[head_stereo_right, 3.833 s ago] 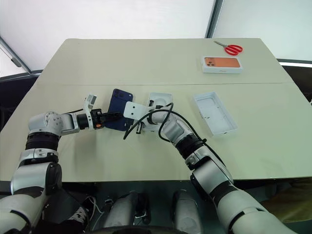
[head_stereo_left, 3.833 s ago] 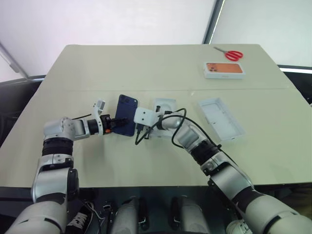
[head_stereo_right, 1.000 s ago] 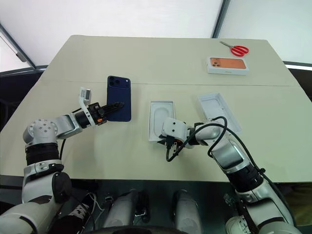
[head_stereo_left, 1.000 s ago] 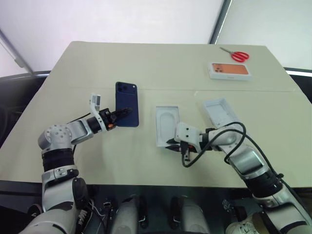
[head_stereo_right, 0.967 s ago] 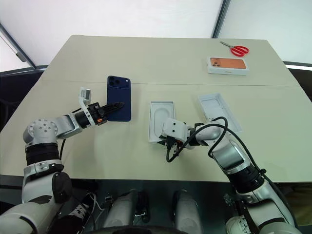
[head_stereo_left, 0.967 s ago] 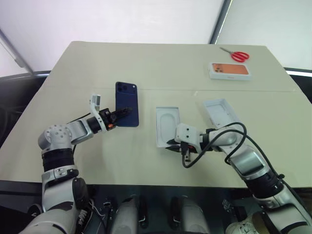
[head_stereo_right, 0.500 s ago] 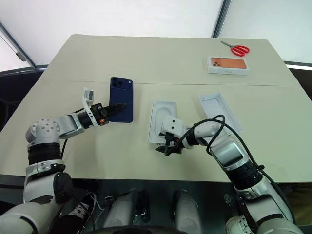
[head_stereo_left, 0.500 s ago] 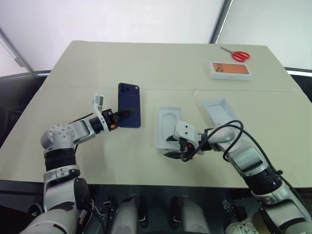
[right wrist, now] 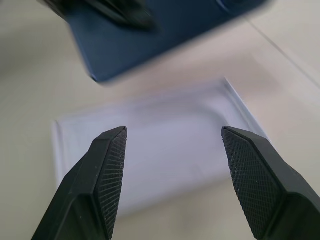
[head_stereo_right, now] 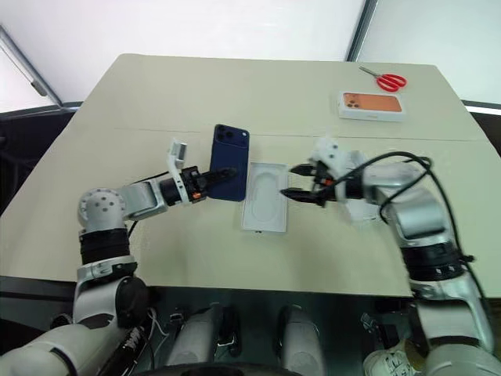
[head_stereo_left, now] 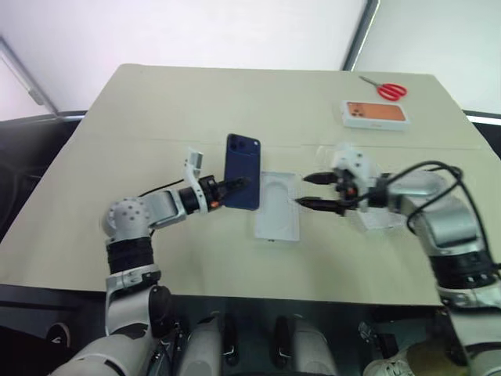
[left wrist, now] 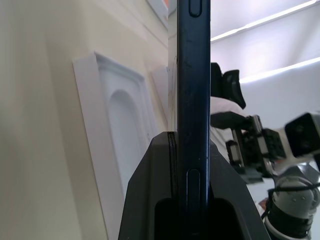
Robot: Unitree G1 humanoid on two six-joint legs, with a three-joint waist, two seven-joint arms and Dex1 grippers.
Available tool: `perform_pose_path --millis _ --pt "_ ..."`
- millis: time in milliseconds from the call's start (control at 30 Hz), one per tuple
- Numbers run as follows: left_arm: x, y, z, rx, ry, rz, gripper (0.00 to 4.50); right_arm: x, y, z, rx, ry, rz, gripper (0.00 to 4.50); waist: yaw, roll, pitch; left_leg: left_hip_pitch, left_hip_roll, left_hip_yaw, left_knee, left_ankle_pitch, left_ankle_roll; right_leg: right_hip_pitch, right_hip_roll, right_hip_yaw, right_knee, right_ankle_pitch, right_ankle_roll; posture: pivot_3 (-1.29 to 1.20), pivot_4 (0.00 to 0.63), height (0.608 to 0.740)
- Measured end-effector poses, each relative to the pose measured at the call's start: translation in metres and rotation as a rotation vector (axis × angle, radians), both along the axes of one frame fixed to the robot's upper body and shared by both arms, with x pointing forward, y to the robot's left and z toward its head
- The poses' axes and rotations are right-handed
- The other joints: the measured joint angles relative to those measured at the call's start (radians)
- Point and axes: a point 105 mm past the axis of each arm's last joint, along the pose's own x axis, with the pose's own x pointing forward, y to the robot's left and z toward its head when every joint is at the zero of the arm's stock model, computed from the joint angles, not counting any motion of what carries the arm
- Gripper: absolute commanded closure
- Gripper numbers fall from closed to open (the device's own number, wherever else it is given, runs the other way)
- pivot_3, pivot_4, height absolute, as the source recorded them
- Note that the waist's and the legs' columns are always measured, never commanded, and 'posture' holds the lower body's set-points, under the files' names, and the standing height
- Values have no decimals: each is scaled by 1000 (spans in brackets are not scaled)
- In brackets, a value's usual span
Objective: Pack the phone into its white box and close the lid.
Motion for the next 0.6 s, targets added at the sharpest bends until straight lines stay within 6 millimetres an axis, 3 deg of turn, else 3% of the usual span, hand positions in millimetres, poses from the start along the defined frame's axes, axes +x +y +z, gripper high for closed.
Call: perform_pose_path --millis 200,533,600 --pt "-14 -30 -15 -10 97 -78 4500 4 -8 1 -9 -35 -38 1363 -7 0 0 1 2 0 0 1 1 0 2 0 1 0 0 0 150 738" --pt "-13 -28 -16 -30 133 -62 4500 4 -8 -5 -16 -52 -54 1363 6 0 0 0 1 0 0 0 -1 0 1 0 0 0 0 0 150 738" --pt "-17 -30 -16 -32 137 -89 3519 5 -8 -5 -23 -63 -55 1296 7 0 0 0 1 0 0 0 -1 0 1 0 0 0 0 0 150 738"
